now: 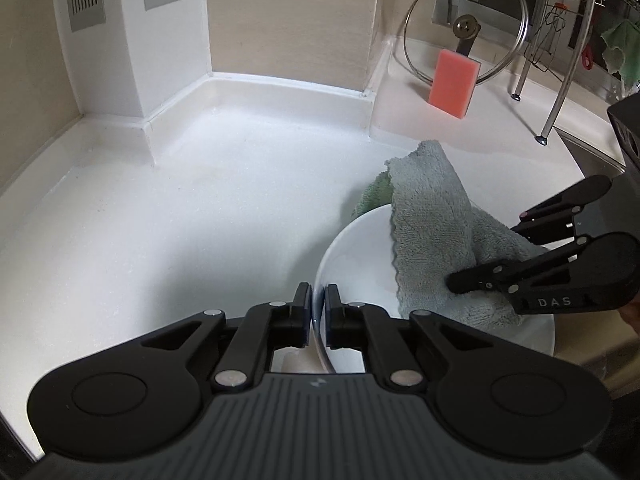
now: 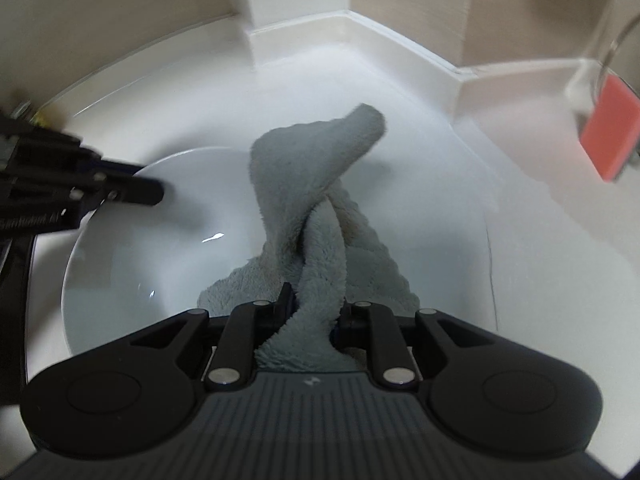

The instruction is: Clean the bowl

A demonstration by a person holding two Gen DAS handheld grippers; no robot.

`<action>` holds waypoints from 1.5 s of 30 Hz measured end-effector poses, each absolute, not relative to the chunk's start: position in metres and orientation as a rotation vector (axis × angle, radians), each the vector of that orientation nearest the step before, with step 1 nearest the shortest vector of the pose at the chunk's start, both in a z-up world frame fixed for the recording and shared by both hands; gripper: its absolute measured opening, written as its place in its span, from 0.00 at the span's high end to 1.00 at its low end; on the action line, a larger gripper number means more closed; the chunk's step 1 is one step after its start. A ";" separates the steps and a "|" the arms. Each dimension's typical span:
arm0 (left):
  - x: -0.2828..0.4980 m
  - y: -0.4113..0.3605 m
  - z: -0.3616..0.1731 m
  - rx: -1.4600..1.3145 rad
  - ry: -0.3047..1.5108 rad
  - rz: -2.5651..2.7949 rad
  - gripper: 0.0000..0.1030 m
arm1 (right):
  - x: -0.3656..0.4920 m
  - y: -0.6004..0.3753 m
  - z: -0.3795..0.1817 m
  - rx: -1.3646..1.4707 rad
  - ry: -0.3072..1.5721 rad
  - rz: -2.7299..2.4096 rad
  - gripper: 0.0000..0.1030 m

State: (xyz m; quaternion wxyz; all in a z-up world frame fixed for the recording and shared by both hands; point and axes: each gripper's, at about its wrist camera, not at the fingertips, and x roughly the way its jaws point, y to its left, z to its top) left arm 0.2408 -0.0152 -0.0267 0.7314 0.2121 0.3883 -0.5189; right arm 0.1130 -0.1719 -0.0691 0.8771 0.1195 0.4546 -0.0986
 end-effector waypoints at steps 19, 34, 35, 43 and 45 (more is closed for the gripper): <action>0.213 -0.017 -0.031 0.438 0.829 -0.969 0.97 | 0.136 -0.199 -0.057 0.218 1.073 -0.043 0.85; 0.233 -0.038 -0.024 0.622 0.803 -1.131 0.96 | 0.126 -0.190 -0.057 0.127 1.048 -0.010 0.85; 0.234 -0.039 -0.024 0.633 0.805 -1.131 0.96 | 0.130 -0.189 -0.056 0.097 1.054 0.009 0.85; 0.234 -0.033 -0.023 0.722 0.807 -1.073 0.93 | 0.166 -0.180 -0.052 -0.130 1.069 0.173 0.84; 0.235 -0.030 -0.023 0.695 0.831 -1.058 0.93 | 0.176 -0.181 -0.051 -0.120 1.060 0.176 0.85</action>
